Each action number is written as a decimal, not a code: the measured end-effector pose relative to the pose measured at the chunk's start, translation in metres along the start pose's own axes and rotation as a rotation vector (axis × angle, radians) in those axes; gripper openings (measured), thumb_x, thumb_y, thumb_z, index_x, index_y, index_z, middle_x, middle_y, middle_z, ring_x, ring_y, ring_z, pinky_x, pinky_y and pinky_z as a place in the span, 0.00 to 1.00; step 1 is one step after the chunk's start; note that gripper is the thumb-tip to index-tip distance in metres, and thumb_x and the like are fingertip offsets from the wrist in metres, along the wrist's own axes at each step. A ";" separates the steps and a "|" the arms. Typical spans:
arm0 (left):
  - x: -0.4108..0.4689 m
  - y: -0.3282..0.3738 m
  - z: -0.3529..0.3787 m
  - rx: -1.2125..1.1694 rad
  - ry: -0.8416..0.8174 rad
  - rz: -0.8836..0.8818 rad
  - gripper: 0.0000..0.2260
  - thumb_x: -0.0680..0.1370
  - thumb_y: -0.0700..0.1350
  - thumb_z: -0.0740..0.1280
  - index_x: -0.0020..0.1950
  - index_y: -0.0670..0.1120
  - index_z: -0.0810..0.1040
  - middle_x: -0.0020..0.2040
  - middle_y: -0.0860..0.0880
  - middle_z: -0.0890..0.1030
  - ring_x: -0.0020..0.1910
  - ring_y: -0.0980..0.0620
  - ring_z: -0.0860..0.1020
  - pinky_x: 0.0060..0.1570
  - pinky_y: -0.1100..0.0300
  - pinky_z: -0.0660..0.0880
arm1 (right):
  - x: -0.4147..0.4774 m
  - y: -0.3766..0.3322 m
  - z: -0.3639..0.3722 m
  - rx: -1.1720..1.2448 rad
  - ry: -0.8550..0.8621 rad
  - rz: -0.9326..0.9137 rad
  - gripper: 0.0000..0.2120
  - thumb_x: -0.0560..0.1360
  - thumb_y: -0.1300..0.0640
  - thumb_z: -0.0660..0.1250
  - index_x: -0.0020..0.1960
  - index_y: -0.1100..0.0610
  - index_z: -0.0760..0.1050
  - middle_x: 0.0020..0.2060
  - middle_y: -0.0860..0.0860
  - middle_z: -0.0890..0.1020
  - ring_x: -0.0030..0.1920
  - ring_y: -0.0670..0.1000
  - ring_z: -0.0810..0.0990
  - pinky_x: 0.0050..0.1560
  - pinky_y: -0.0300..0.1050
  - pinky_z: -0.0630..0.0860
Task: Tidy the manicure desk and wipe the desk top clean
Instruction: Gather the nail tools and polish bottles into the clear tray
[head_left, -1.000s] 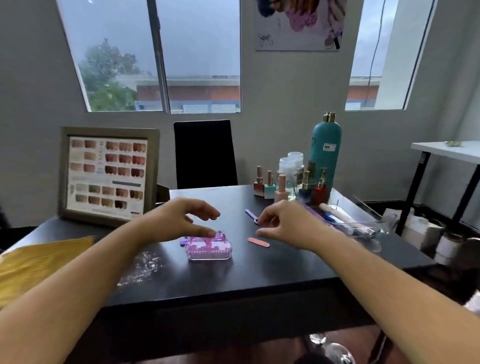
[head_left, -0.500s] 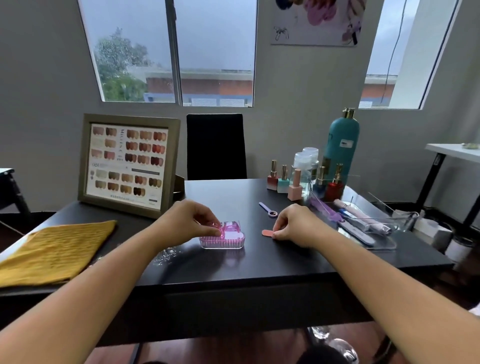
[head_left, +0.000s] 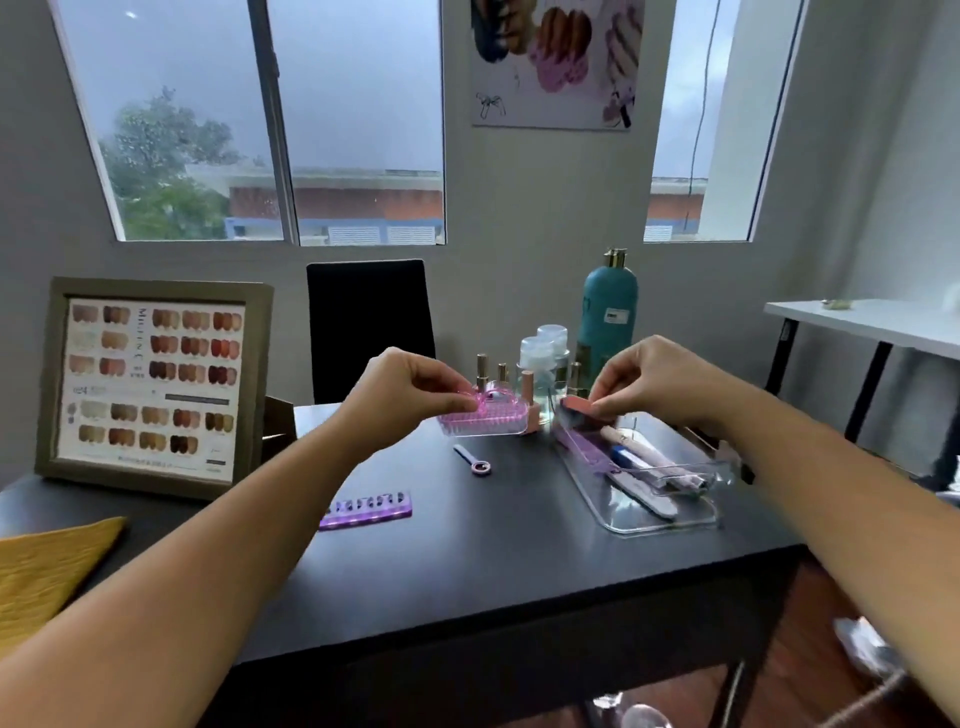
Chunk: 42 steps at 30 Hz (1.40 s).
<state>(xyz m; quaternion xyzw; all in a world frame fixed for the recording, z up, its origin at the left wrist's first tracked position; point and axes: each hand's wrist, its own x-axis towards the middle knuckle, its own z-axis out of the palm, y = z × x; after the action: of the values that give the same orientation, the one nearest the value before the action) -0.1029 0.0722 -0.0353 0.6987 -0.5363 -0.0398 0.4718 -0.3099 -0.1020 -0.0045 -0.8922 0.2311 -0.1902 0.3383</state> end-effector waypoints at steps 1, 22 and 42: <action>0.012 0.005 0.011 -0.026 0.000 0.010 0.07 0.65 0.43 0.77 0.42 0.45 0.85 0.39 0.48 0.85 0.40 0.52 0.82 0.45 0.63 0.79 | -0.002 0.007 -0.011 -0.033 0.007 0.013 0.03 0.66 0.61 0.76 0.36 0.59 0.83 0.30 0.53 0.84 0.29 0.42 0.79 0.31 0.30 0.74; 0.094 -0.004 0.150 0.037 -0.139 0.035 0.11 0.62 0.46 0.79 0.41 0.48 0.84 0.34 0.57 0.81 0.30 0.67 0.77 0.35 0.78 0.71 | -0.003 0.096 -0.040 -0.014 -0.140 0.057 0.07 0.67 0.66 0.75 0.44 0.63 0.83 0.21 0.41 0.78 0.23 0.36 0.74 0.27 0.23 0.66; -0.004 -0.054 -0.024 0.321 -0.190 -0.234 0.15 0.66 0.49 0.76 0.51 0.48 0.81 0.47 0.53 0.82 0.47 0.57 0.80 0.37 0.71 0.72 | 0.044 -0.017 0.089 -0.345 -0.123 -0.149 0.10 0.69 0.54 0.74 0.47 0.58 0.84 0.43 0.52 0.85 0.41 0.47 0.80 0.44 0.39 0.76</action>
<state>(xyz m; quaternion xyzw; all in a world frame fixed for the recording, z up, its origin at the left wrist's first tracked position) -0.0525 0.0890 -0.0611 0.8156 -0.4929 -0.0741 0.2940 -0.2253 -0.0688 -0.0468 -0.9615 0.1724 -0.1174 0.1789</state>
